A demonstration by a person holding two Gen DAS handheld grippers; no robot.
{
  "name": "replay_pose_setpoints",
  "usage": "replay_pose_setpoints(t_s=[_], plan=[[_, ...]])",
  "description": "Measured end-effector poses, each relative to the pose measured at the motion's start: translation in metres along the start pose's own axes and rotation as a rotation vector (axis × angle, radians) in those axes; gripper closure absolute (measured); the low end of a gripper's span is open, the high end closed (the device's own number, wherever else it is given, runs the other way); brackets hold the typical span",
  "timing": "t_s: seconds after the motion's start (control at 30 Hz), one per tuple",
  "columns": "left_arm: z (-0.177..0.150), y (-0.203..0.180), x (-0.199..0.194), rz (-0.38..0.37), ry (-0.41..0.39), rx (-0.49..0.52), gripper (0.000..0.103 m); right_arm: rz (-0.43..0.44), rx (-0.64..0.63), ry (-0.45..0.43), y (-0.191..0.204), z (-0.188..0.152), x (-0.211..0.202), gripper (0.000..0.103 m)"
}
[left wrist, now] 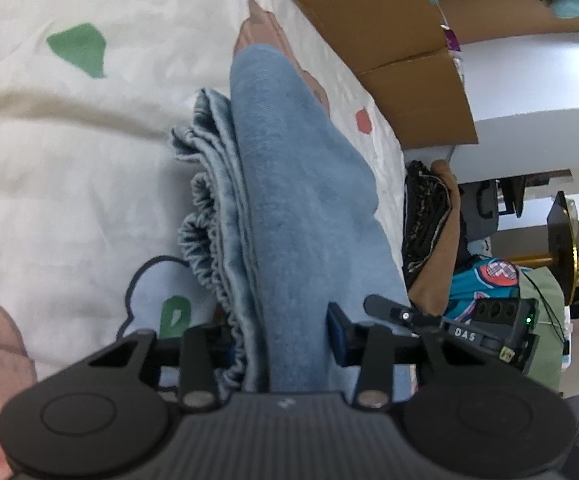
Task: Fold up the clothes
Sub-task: 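Grip the jeans stack edge with the right gripper while the left gripper straddles the stack, then lift the folded jeans stack off the duvet with both grippers and carry it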
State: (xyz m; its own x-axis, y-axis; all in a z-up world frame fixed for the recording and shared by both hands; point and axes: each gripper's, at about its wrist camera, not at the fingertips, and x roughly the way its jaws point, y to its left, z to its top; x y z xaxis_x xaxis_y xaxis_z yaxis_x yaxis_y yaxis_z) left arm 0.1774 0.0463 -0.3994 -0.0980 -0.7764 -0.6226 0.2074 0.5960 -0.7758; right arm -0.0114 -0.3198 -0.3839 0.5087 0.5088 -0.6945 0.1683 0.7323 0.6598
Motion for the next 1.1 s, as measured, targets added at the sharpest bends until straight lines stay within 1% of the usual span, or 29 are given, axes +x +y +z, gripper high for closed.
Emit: replay_pose_setpoints(t_s=[0.2,0.47,0.6,0.8,1.1], plan=[[0.002,-0.023,-0.019,0.013,-0.024,0.017,0.060,0.009,-0.011,-0.012,0.017,0.007,-0.015,0.080],[0.009,-0.076,-0.055,0.041,-0.064,0.074,0.060,0.036,-0.045,-0.029,0.050,0.027,-0.050,0.080],[0.011,-0.104,-0.072,0.054,-0.083,0.116,0.060,0.044,-0.066,-0.040,0.068,0.037,-0.072,0.080],[0.013,-0.148,-0.098,0.060,-0.106,0.177,0.060,0.024,-0.126,-0.060,0.101,0.048,-0.112,0.080],[0.016,-0.220,-0.140,0.092,-0.151,0.264,0.060,0.044,-0.174,-0.117,0.145,0.068,-0.173,0.080]])
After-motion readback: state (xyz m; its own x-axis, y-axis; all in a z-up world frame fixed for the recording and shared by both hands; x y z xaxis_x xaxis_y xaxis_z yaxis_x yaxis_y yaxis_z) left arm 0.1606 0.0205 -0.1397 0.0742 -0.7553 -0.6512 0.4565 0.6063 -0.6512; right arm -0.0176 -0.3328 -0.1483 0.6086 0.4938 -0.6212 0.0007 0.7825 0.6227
